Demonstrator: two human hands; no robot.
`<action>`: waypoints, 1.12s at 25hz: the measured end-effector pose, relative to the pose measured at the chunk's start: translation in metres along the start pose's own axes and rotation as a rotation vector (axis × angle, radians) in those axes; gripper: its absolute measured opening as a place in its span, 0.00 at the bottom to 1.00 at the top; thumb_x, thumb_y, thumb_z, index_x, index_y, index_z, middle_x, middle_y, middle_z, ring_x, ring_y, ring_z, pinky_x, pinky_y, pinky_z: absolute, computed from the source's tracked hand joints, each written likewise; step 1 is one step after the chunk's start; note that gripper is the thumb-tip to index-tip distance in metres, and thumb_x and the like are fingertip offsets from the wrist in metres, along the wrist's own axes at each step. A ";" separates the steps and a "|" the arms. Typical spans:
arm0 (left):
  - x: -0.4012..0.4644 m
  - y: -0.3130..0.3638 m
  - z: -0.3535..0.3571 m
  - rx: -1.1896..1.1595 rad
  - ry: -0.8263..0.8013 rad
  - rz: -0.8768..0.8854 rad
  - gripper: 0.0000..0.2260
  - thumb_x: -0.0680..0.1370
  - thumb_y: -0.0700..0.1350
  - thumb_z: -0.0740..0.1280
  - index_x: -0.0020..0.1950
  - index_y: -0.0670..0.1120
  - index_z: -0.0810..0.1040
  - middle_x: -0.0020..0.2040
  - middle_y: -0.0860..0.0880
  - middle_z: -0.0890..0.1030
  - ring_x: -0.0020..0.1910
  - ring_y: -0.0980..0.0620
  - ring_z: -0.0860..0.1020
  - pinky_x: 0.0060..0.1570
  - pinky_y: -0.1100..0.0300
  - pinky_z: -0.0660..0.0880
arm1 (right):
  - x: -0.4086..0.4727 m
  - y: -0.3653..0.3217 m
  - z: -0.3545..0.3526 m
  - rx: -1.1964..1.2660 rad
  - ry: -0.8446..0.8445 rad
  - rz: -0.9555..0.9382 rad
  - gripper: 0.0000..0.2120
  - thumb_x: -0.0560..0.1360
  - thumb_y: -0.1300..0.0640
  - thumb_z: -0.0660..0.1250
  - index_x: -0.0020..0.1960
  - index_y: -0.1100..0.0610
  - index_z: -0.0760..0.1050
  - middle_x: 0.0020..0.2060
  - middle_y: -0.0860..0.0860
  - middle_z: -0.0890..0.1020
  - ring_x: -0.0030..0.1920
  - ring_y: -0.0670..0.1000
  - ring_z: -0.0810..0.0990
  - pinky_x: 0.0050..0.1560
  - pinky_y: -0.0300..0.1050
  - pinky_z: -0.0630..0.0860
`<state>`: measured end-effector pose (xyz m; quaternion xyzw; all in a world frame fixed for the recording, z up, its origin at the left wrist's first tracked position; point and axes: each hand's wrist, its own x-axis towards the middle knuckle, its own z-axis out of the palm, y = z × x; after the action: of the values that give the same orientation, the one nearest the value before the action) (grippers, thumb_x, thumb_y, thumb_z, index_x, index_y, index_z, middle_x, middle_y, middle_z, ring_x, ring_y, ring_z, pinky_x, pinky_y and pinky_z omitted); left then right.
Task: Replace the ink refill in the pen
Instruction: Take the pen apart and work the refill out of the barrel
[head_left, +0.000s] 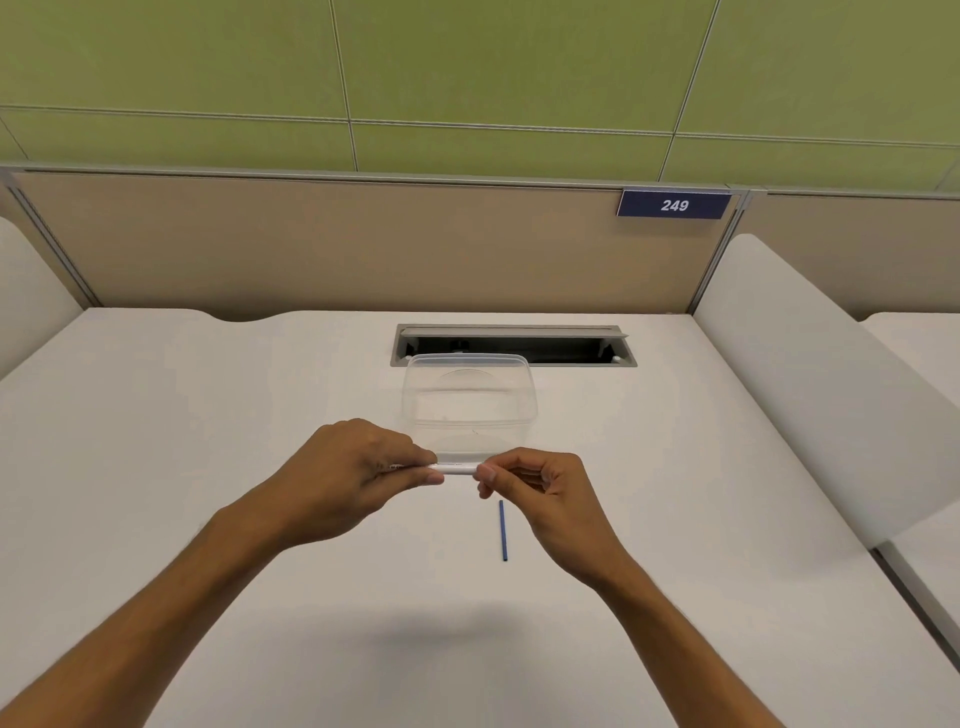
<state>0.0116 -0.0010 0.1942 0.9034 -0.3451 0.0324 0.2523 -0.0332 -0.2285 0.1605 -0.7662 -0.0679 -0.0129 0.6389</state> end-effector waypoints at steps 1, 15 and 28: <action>0.000 -0.001 -0.002 -0.040 -0.015 -0.021 0.20 0.75 0.66 0.56 0.47 0.56 0.83 0.30 0.62 0.75 0.31 0.57 0.72 0.29 0.64 0.64 | 0.000 0.000 -0.001 -0.012 0.006 -0.005 0.03 0.75 0.57 0.73 0.43 0.54 0.85 0.39 0.50 0.87 0.44 0.47 0.85 0.51 0.45 0.78; -0.002 0.002 0.001 0.004 0.029 0.010 0.17 0.76 0.64 0.57 0.47 0.57 0.81 0.31 0.61 0.75 0.32 0.57 0.72 0.30 0.60 0.67 | -0.001 -0.002 0.000 0.010 0.047 0.003 0.14 0.77 0.50 0.67 0.37 0.56 0.83 0.32 0.53 0.84 0.37 0.42 0.82 0.43 0.30 0.74; -0.003 0.004 0.003 -0.006 0.081 0.006 0.15 0.75 0.64 0.59 0.47 0.57 0.79 0.30 0.61 0.74 0.31 0.58 0.73 0.29 0.59 0.69 | -0.004 -0.005 -0.007 0.047 0.037 0.001 0.07 0.71 0.57 0.76 0.48 0.53 0.83 0.38 0.48 0.86 0.42 0.44 0.83 0.45 0.41 0.77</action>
<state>0.0067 -0.0037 0.1924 0.8996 -0.3375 0.0687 0.2686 -0.0372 -0.2350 0.1658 -0.7505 -0.0559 -0.0253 0.6580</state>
